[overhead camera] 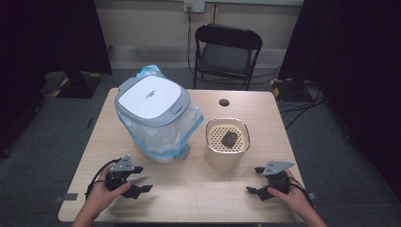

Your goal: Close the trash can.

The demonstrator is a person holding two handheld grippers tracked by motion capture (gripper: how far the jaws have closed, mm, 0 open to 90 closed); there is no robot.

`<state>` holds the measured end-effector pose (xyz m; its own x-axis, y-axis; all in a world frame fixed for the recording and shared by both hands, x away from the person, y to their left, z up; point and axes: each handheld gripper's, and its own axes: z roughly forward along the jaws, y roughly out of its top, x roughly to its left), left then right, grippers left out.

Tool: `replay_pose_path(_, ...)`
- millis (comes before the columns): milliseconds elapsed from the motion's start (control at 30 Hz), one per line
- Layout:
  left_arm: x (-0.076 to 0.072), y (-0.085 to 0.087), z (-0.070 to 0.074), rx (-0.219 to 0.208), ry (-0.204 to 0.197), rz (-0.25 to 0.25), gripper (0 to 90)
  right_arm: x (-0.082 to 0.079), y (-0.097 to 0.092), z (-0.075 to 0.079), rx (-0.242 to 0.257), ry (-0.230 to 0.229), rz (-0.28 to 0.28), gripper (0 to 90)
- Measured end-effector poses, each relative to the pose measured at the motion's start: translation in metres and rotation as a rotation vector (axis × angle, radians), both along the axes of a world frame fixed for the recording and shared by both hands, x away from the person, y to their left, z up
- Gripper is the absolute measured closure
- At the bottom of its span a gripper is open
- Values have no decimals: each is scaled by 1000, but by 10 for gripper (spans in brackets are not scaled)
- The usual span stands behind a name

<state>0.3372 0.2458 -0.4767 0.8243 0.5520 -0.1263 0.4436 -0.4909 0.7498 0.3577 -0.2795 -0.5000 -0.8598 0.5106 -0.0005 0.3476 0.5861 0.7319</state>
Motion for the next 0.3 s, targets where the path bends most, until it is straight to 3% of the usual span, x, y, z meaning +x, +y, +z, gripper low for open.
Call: replay_pose_path(300, -2, -14, -13, 33, -28, -55, 170, 0, 0, 0, 0, 0, 0, 129)
